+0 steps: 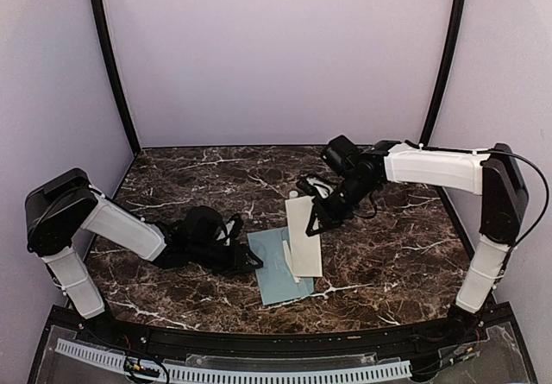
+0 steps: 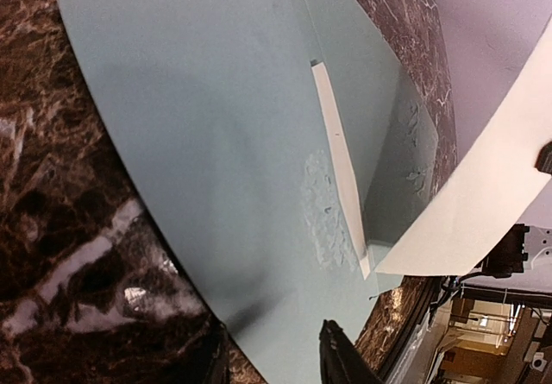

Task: Place the letter into the envelope and seal it
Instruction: Place the letter in the envelope.

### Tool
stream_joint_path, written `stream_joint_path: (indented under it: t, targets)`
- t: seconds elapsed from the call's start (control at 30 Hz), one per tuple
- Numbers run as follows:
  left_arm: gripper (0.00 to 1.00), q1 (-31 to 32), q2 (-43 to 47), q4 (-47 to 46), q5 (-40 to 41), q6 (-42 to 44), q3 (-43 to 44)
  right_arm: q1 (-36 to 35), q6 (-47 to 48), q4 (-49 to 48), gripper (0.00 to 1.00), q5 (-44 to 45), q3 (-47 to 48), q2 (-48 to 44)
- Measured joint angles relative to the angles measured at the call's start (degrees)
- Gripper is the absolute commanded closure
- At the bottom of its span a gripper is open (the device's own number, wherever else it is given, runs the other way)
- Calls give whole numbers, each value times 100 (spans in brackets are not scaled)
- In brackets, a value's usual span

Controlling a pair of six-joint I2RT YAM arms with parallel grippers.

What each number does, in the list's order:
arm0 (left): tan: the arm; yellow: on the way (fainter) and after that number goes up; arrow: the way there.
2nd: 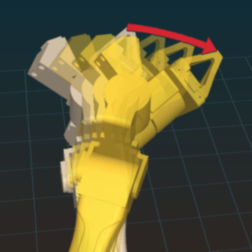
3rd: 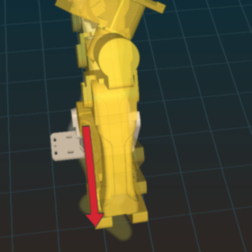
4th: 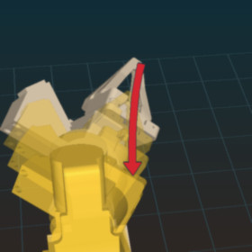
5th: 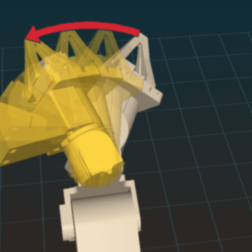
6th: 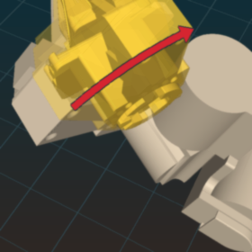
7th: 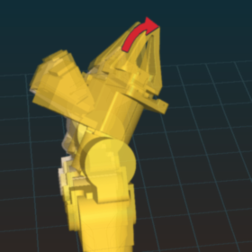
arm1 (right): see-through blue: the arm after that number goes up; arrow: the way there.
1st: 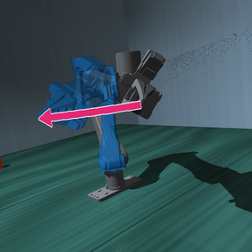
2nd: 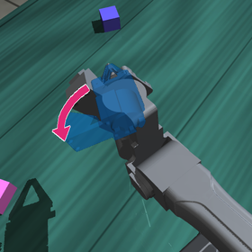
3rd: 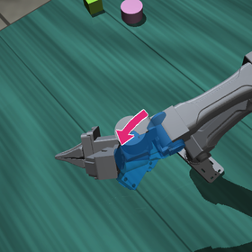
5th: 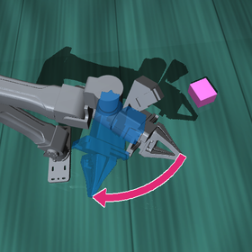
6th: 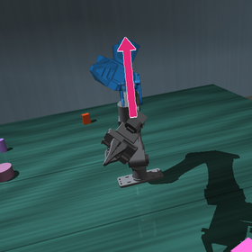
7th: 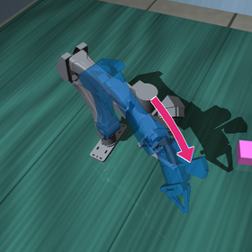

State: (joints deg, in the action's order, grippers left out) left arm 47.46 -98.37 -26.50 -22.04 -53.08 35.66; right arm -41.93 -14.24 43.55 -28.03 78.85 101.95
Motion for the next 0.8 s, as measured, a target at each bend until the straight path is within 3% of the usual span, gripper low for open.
stream_joint_path:
  t: [0.8]
  targets:
    - [66,-2,-42,-66,-57,-2,0,7,52,-197,100,337,-343,337]
